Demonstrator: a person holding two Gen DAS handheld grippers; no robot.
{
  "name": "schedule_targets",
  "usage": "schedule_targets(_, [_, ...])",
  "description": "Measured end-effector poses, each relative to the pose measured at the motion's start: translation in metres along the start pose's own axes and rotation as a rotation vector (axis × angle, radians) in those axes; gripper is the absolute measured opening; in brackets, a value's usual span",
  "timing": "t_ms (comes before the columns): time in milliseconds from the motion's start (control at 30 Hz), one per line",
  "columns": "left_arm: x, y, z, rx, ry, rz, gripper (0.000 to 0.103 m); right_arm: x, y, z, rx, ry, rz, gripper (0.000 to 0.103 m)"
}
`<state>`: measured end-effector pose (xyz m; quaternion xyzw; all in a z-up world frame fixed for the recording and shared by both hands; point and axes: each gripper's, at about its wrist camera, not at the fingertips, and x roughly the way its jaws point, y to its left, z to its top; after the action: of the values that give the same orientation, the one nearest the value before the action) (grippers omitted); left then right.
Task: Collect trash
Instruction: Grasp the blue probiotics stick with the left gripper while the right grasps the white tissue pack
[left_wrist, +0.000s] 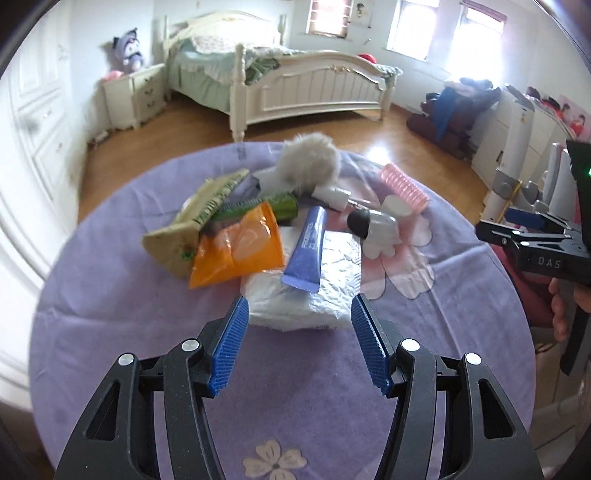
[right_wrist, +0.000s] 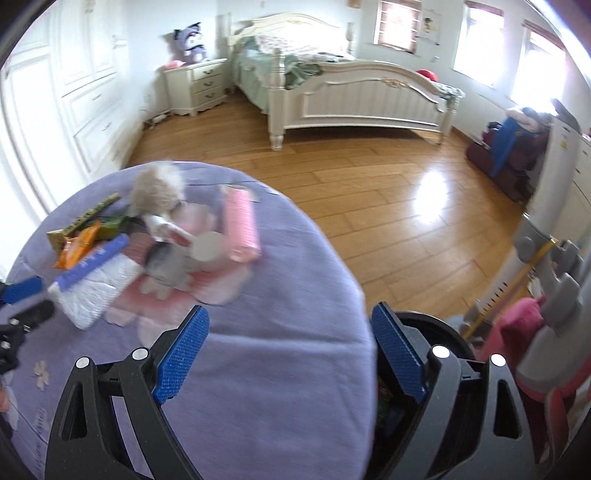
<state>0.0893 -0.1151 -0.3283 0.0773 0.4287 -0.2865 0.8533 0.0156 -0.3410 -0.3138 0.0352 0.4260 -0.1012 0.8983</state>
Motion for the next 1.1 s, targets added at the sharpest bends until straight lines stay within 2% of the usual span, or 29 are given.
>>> schedule_targets(100, [0.02,-0.001,0.005,0.022,0.001,0.012,0.058,-0.003,0.012,0.006,-0.018,-0.016,0.036,0.089])
schedule_targets(200, [0.025,-0.002,0.011,0.032,0.004,-0.003,0.048,-0.003,0.021,0.011,-0.017,-0.006,0.088,0.083])
schedule_targets(233, [0.024,-0.001,0.01,0.028,0.005,-0.027,0.031,-0.002,0.025,0.013,-0.019,0.0,0.104,0.081])
schedule_targets(267, [0.021,-0.001,0.011,0.034,0.005,-0.066,0.024,-0.001,0.03,0.014,-0.021,0.003,0.119,0.081])
schedule_targets(400, [0.008,-0.008,0.001,0.074,0.023,-0.062,0.024,0.004,0.057,0.022,-0.048,0.013,0.187,0.081])
schedule_targets(633, [-0.018,-0.014,-0.033,0.074,0.028,-0.052,0.024,0.014,0.116,0.035,-0.078,0.055,0.34,0.079])
schedule_targets(733, [-0.029,-0.013,-0.035,0.082,-0.013,-0.031,0.024,0.016,0.124,0.037,-0.059,0.057,0.323,0.077])
schedule_targets(900, [-0.045,0.003,-0.03,0.053,-0.049,0.007,0.024,0.024,0.109,0.031,-0.005,0.097,0.293,0.076])
schedule_targets(1100, [-0.074,0.027,-0.043,0.018,-0.089,0.059,0.024,0.046,0.13,0.017,-0.025,0.169,0.308,0.076])
